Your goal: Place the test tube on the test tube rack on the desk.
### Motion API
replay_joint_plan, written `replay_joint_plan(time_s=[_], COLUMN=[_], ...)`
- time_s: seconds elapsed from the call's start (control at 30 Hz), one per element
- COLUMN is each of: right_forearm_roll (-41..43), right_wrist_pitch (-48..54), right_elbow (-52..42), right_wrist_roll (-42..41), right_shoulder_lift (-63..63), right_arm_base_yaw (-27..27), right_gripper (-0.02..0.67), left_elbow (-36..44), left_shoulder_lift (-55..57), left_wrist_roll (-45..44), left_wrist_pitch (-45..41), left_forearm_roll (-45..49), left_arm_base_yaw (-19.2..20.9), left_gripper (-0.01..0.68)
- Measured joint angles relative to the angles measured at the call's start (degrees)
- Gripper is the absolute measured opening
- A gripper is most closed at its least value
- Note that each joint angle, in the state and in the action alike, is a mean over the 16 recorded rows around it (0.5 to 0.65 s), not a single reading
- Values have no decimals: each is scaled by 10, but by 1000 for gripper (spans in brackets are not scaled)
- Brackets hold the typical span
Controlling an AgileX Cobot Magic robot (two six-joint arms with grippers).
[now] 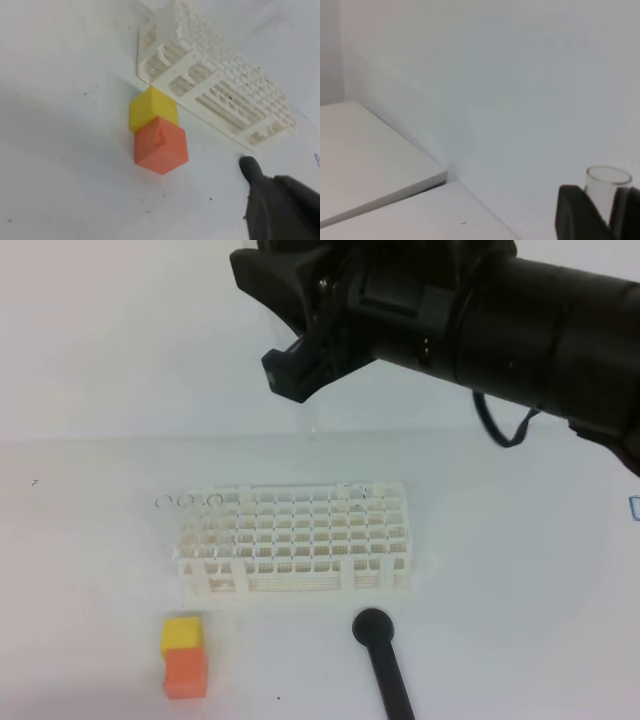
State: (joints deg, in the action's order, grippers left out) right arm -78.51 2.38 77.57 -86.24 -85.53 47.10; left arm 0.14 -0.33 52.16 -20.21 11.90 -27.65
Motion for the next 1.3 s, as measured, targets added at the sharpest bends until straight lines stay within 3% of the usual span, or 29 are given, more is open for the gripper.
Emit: replay_joint_plan(time_s=[0.33,0.53,0.93,1.3], right_forearm_roll=[344,464,590,578], right_wrist_pitch=[-25,-92,-297,-449], right_elbow=[-10,-26,-45,-46], right_wrist_roll=[378,527,666,660], right_shoulder_lift=[-13,-51,-164,-255], right_arm_base_yaw=[-1,3,37,67], right_gripper=[125,125,125,125], left_elbow=[0,0,1,1], left_shoulder_lift=[0,0,0,0], left_wrist_roll=[0,0,0,0], left_wrist_pitch=[0,0,1,1], left_forearm_roll=[0,0,1,1], left_arm_base_yaw=[0,0,0,0], left_gripper=[-1,-1,-1,-1])
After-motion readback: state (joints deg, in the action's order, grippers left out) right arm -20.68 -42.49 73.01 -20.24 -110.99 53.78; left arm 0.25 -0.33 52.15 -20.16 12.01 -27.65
